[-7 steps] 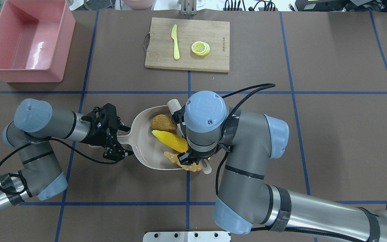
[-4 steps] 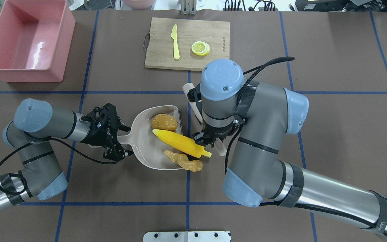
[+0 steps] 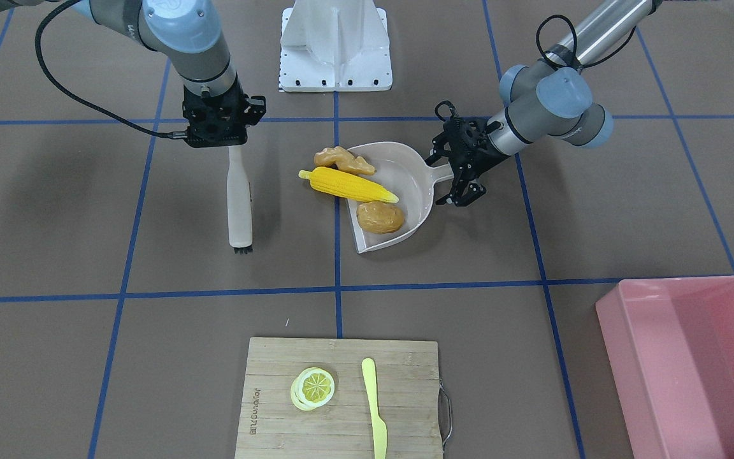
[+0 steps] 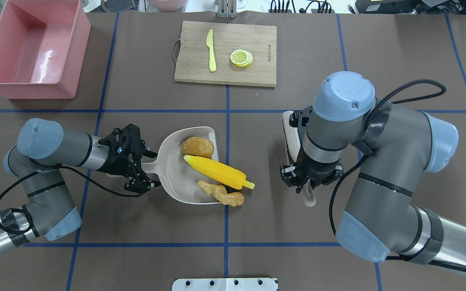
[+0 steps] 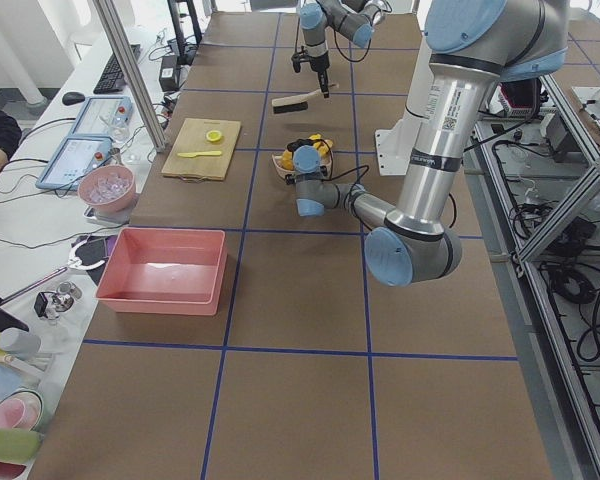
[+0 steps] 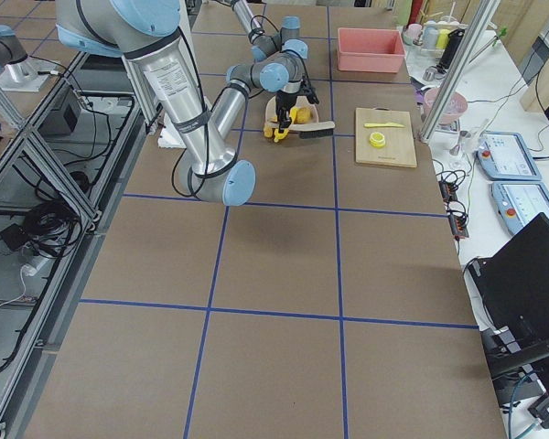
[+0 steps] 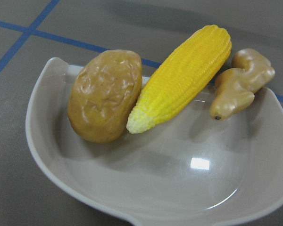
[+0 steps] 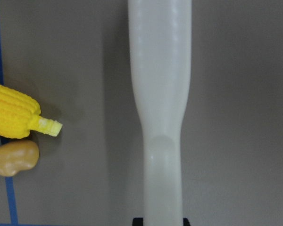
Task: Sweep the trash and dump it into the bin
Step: 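Lift the brush back away from the dustpan with the right gripper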
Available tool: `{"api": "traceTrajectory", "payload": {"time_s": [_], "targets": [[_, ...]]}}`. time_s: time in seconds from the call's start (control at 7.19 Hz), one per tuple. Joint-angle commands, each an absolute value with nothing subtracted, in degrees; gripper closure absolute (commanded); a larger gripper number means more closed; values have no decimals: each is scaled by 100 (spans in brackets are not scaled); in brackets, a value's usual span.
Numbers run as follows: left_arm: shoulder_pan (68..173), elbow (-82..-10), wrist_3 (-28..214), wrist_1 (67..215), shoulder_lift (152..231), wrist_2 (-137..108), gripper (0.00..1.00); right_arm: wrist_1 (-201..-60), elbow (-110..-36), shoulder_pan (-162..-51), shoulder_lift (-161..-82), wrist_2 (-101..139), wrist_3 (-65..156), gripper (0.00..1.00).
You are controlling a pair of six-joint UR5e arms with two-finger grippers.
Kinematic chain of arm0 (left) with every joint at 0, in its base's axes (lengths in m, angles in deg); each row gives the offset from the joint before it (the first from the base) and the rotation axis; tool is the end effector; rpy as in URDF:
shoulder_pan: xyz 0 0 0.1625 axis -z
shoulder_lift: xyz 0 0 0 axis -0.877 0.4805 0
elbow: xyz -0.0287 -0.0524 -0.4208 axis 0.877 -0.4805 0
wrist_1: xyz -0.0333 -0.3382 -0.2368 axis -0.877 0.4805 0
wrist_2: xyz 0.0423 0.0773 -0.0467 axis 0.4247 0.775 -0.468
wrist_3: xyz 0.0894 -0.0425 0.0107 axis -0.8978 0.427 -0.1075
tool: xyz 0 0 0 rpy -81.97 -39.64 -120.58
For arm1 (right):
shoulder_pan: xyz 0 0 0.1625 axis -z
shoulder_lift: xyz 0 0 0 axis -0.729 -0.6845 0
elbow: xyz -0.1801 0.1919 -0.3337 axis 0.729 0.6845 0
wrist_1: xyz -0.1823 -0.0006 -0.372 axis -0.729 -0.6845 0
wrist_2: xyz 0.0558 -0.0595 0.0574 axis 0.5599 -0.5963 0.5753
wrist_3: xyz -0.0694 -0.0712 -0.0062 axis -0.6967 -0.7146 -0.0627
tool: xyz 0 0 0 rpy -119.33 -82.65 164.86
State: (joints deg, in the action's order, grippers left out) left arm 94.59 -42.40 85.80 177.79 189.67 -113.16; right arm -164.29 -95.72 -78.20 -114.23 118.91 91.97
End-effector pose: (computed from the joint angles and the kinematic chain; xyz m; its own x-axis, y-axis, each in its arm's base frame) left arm 0.4672 -0.4066 0.3870 0.0876 0.9679 -0.2354 -0.1668 0.2473 0.9545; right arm -0.4380 -0.3594 0.2432 0.7272 0.0021 0.6864 0.1604 0.9718 -0.1729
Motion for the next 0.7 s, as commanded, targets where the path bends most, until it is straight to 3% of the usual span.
{"api": "traceTrajectory", "payload": {"time_s": [0.0,0.56], "targets": [[9459,-4233,8580,17779,18967,-11316,6,-16373,-9764,-7128,-11459,11858,10286,100],[9459,-4224,8580,17779,18967,-11316,6,-16190,-9721,-6493,-11169,11628,10366,100]]}}
